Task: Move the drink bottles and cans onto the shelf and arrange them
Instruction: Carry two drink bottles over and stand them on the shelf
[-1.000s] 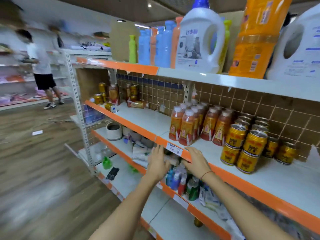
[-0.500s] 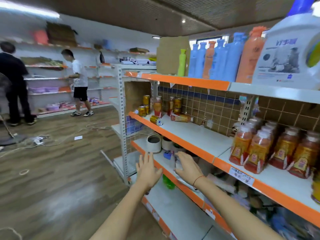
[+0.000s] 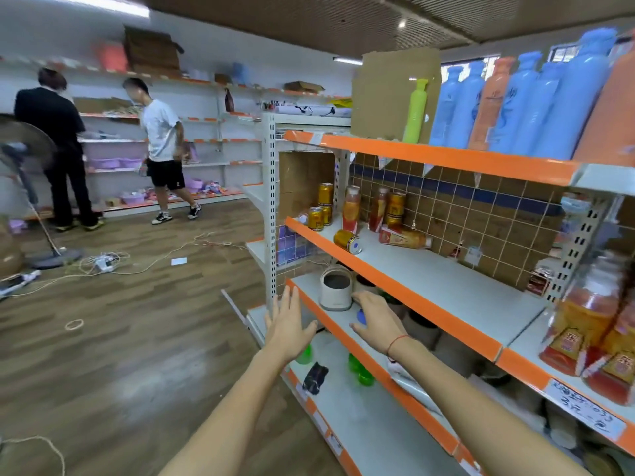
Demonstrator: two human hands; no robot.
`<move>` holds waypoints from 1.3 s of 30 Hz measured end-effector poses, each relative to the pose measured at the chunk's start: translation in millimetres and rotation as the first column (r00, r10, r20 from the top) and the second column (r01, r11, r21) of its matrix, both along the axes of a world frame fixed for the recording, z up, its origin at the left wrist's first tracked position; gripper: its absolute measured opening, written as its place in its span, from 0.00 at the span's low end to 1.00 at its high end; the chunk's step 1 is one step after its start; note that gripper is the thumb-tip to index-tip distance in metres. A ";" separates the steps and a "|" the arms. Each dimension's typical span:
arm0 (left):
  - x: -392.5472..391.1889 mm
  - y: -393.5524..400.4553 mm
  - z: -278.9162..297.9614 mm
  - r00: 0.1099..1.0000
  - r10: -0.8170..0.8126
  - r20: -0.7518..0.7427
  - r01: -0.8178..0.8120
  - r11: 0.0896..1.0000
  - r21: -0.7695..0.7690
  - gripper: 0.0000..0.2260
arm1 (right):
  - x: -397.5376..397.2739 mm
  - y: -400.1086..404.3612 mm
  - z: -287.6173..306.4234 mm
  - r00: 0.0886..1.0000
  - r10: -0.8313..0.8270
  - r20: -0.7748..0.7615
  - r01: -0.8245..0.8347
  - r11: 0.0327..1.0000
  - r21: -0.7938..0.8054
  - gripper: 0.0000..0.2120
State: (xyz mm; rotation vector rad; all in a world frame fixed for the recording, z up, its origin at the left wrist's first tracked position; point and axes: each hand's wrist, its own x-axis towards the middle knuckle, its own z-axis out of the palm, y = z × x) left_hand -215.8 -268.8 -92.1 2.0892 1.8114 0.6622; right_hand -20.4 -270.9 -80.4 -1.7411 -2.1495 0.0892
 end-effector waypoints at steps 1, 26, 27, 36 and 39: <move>-1.4 10.9 -0.7 1.000 0.003 0.004 -0.003 1.000 0.001 0.36 | -1.2 13.0 -1.4 1.000 0.004 0.003 -0.004 1.000 -0.007 0.28; 1.2 333.5 1.5 0.996 -0.073 -0.047 0.072 0.997 -0.028 0.36 | 20.2 317.6 4.5 0.951 -0.237 -0.198 0.223 0.970 -0.093 0.24; 2.8 348.9 1.3 0.995 -0.088 -0.044 0.086 0.996 -0.034 0.36 | 22.5 326.6 2.9 0.946 -0.251 -0.206 0.238 0.967 -0.089 0.23; 9.3 482.9 18.1 0.973 -0.228 -0.024 0.228 0.974 0.007 0.37 | 25.6 404.3 11.2 0.901 -0.406 -0.151 0.401 0.914 -0.065 0.28; 10.3 515.0 24.1 0.963 -0.268 -0.037 0.269 0.963 0.028 0.37 | 22.8 424.2 10.9 0.885 -0.432 -0.176 0.430 0.901 -0.050 0.27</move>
